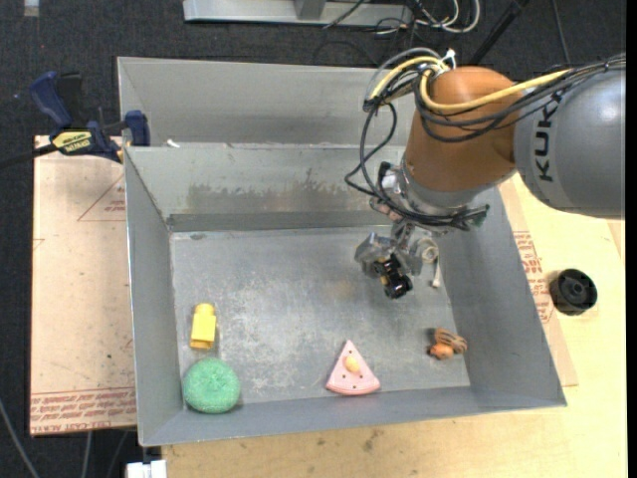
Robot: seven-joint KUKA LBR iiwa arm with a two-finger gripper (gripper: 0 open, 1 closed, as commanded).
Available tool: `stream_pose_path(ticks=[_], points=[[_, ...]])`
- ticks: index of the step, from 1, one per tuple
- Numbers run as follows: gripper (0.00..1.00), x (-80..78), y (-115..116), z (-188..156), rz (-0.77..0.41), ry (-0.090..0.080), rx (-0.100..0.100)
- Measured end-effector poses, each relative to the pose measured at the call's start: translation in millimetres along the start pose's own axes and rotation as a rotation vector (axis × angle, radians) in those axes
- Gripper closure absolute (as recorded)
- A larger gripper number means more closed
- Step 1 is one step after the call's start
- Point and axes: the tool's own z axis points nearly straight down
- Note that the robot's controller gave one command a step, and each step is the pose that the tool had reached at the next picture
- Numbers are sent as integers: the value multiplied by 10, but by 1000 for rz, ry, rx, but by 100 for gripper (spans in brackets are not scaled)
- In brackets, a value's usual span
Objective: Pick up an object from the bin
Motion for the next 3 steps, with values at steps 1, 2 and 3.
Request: stream_pose_path(ticks=[1, 2, 3], points=[[100, -3, -5, -154, 1, -1, 2], [100, -7, -12, -246, 2, -1, 5], [100, -10, -10, -286, 2, -1, 4]])
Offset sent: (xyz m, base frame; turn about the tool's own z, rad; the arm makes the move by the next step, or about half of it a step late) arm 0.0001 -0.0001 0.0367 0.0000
